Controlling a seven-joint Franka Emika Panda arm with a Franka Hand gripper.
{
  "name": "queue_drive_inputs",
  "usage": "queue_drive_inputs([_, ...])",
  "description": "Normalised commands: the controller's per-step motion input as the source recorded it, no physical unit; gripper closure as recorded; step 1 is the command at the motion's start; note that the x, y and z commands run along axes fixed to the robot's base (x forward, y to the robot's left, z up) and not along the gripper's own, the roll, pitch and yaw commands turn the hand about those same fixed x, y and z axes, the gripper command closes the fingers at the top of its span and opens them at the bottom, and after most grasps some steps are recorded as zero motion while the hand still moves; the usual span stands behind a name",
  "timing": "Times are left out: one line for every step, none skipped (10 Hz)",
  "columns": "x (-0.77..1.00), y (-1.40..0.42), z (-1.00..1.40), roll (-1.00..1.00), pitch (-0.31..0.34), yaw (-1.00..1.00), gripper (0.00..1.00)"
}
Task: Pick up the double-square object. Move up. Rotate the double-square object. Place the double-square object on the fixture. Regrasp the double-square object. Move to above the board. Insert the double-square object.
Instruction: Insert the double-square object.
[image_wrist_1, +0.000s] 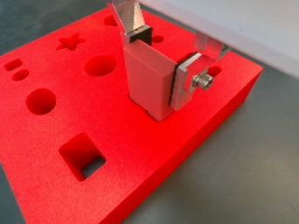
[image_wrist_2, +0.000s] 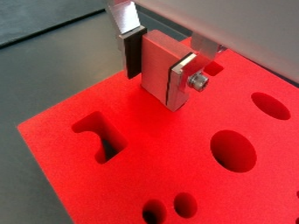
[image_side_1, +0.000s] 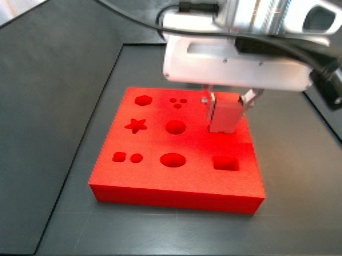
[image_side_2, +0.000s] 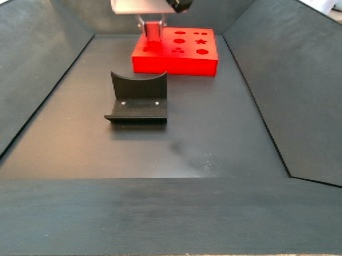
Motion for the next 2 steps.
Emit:
queue_drive_inputs([0.0, 0.0, 0.0, 0.0, 0.0, -0.01, 1.0])
queue_drive_inputs([0.0, 0.0, 0.0, 0.0, 0.0, 0.0, 1.0])
